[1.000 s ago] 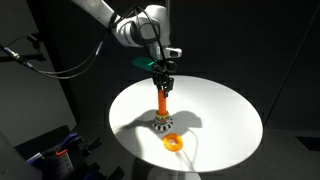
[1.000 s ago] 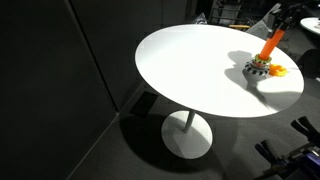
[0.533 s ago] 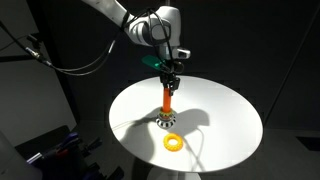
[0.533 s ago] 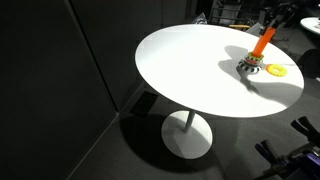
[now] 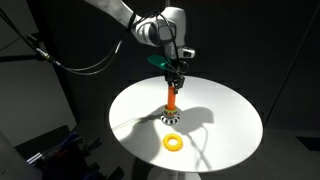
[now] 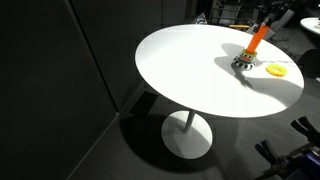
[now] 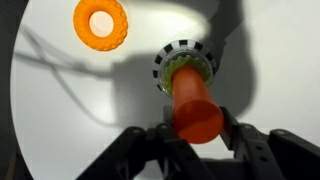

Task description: Move the light green object to the table

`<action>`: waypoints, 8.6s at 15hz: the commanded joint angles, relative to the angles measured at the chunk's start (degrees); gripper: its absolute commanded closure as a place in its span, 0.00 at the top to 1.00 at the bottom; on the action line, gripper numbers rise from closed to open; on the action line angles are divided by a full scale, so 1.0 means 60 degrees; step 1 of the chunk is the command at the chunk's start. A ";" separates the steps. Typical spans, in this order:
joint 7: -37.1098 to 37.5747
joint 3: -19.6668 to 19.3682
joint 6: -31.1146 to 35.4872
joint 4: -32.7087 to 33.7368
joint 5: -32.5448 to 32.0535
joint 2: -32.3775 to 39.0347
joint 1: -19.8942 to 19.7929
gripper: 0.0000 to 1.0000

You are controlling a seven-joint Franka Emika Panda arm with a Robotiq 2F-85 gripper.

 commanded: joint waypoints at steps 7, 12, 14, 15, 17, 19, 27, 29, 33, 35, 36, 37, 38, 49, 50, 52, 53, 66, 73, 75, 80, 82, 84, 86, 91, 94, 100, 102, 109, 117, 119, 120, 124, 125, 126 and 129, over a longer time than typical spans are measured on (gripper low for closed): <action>-0.0083 -0.0076 -0.0529 -0.0164 -0.0035 -0.0351 -0.0159 1.00; -0.0572 -0.0107 -0.0418 -0.0971 -0.0056 -0.0946 -0.0313 1.00; -0.0810 -0.0114 -0.0124 -0.1429 -0.0073 -0.1212 -0.0366 1.00; -0.0889 -0.0120 -0.0085 -0.1568 -0.0073 -0.1308 -0.0384 1.00; -0.1061 -0.0120 0.0496 -0.2163 -0.0082 -0.1573 -0.0404 1.00; -0.1193 -0.0122 0.1274 -0.2693 -0.0115 -0.1743 -0.0394 1.00; -0.1096 -0.0112 0.2732 -0.3314 -0.0034 -0.1496 -0.0350 1.00; -0.1096 -0.0113 0.2732 -0.3377 -0.0034 -0.1532 -0.0349 1.00; -0.1156 -0.0101 0.2980 -0.3469 -0.0031 -0.1533 -0.0352 1.00; -0.1208 -0.0052 0.3429 -0.3547 0.0091 -0.1376 -0.0368 1.00; -0.1195 -0.0034 0.3647 -0.3561 0.0104 -0.1266 -0.0362 1.00; -0.1171 -0.0017 0.3896 -0.3574 0.0106 -0.1153 -0.0354 1.00; -0.1172 0.0020 0.4000 -0.3528 0.0145 -0.1026 -0.0354 1.00; -0.1317 0.0397 0.5249 -0.3469 0.0257 -0.0123 -0.0389 1.00; -0.1318 0.0425 0.5375 -0.3461 0.0269 -0.0056 -0.0398 1.00; -0.1315 0.0473 0.5680 -0.3438 0.0274 0.0101 -0.0410 1.00; -0.1325 0.0507 0.5805 -0.3428 0.0288 0.0168 -0.0424 1.00; -0.1359 0.0809 0.6907 -0.3377 0.0307 0.0614 -0.0515 0.56; -0.1222 0.0722 0.6791 -0.3511 0.0279 0.0285 -0.0475 0.44; -0.1171 0.0672 0.6707 -0.3539 0.0262 0.0136 -0.0443 0.44; -0.1019 0.0550 0.6446 -0.3555 0.0231 -0.0327 -0.0336 0.44; -0.0994 0.0554 0.6325 -0.3586 0.0255 -0.0605 -0.0320 0.44; -0.0983 0.0588 0.6140 -0.3637 0.0301 -0.0960 -0.0311 0.44; -0.1013 0.0642 0.5946 -0.3711 0.0387 -0.1359 -0.0313 0.44; -0.1251 0.0857 0.5305 -0.3836 0.1095 -0.2440 -0.0340 0.44; -0.1749 0.1003 0.4628 -0.3846 0.1975 -0.2977 -0.0343 0.44; -0.2438 0.0881 0.3326 -0.3908 0.2670 -0.3160 -0.0159 0.44; -0.2431 0.0856 0.3085 -0.3985 0.2573 -0.3022 -0.0146 0.44; -0.2492 0.0866 0.4037 -0.4510 0.2480 -0.2341 -0.0149 0.44; -0.2259 0.0872 0.4899 -0.4627 0.2190 -0.1665 -0.0243 1.00; -0.1964 0.0697 0.4452 -0.4501 0.1802 -0.1629 -0.0202 1.00; -0.1848 0.0611 0.4211 -0.4442 0.1578 -0.1631 -0.0187 1.00; -0.1372 0.0256 0.2598 -0.4017 0.0568 -0.1701 -0.0153 1.00; -0.1352 0.0223 0.2235 -0.3889 0.0436 -0.1715 -0.0164 1.00; -0.1259 0.0177 0.1921 -0.3773 0.0277 -0.1739 -0.0154 1.00; -0.1174 0.0128 0.1237 -0.3463 -0.0051 -0.1802 -0.0139 1.00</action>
